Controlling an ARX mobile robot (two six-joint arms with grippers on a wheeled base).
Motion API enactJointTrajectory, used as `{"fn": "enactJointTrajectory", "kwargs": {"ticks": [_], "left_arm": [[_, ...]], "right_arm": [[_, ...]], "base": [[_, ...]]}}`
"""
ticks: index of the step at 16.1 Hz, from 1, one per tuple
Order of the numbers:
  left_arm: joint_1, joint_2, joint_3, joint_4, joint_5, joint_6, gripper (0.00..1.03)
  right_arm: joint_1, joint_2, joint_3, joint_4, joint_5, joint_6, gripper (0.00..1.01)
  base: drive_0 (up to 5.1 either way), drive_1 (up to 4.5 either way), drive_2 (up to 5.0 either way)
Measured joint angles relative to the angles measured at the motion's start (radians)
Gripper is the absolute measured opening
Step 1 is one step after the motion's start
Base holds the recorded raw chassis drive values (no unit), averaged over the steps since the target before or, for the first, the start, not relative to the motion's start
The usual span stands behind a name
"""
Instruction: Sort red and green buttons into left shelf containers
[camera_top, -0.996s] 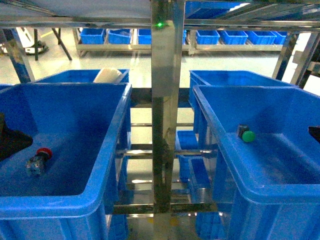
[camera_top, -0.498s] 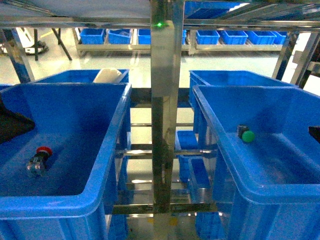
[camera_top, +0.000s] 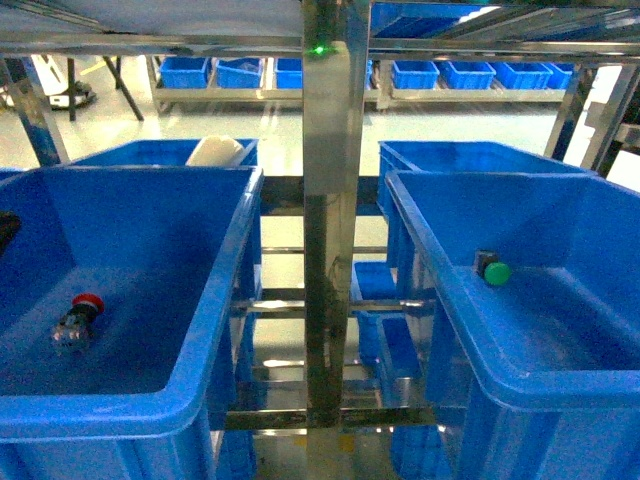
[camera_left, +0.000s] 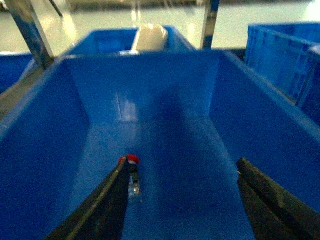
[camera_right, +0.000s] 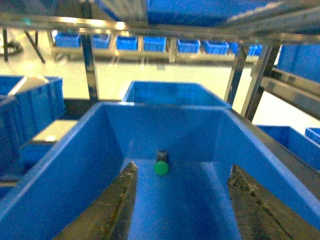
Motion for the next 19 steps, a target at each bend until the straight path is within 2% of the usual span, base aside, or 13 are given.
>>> {"fn": "enactJointTrajectory", "kwargs": {"ticks": [1, 3, 4, 5, 6, 9, 12, 15, 19], "left_arm": [[-0.004, -0.043, -0.041, 0.103, -0.01, -0.007, 0.53], [-0.014, -0.137, -0.075, 0.234, -0.024, -0.018, 0.33], [-0.058, -0.163, -0.125, 0.222, -0.072, -0.024, 0.2], [-0.075, -0.171, -0.182, 0.178, -0.072, -0.024, 0.09], [-0.08, -0.196, -0.211, 0.155, -0.071, -0.025, 0.01], [-0.071, -0.365, -0.23, 0.109, -0.082, -0.027, 0.02], [-0.072, -0.518, -0.297, -0.027, -0.08, -0.027, 0.02], [-0.072, -0.67, -0.315, -0.142, -0.08, -0.027, 0.02], [-0.072, -0.909, -0.328, -0.354, -0.08, -0.027, 0.02]], "right_arm": [[0.001, -0.042, -0.014, 0.0, 0.003, 0.009, 0.47], [0.001, -0.133, -0.077, -0.044, 0.002, 0.022, 0.25], [0.001, -0.177, -0.111, -0.077, 0.002, 0.024, 0.12], [0.001, -0.229, -0.133, -0.1, 0.002, 0.024, 0.02], [0.001, -0.273, -0.145, -0.121, 0.002, 0.026, 0.02], [0.001, -0.402, -0.189, -0.209, 0.002, 0.028, 0.02], [0.001, -0.574, -0.222, -0.343, 0.002, 0.028, 0.02], [0.001, -0.714, -0.242, -0.463, 0.002, 0.028, 0.02], [0.001, -0.937, -0.245, -0.666, 0.002, 0.028, 0.02]], "base": [[0.0, 0.0, 0.0], [0.0, 0.0, 0.0], [0.0, 0.0, 0.0], [0.0, 0.0, 0.0], [0.0, 0.0, 0.0], [0.0, 0.0, 0.0], [0.0, 0.0, 0.0], [0.0, 0.0, 0.0], [0.0, 0.0, 0.0]]}}
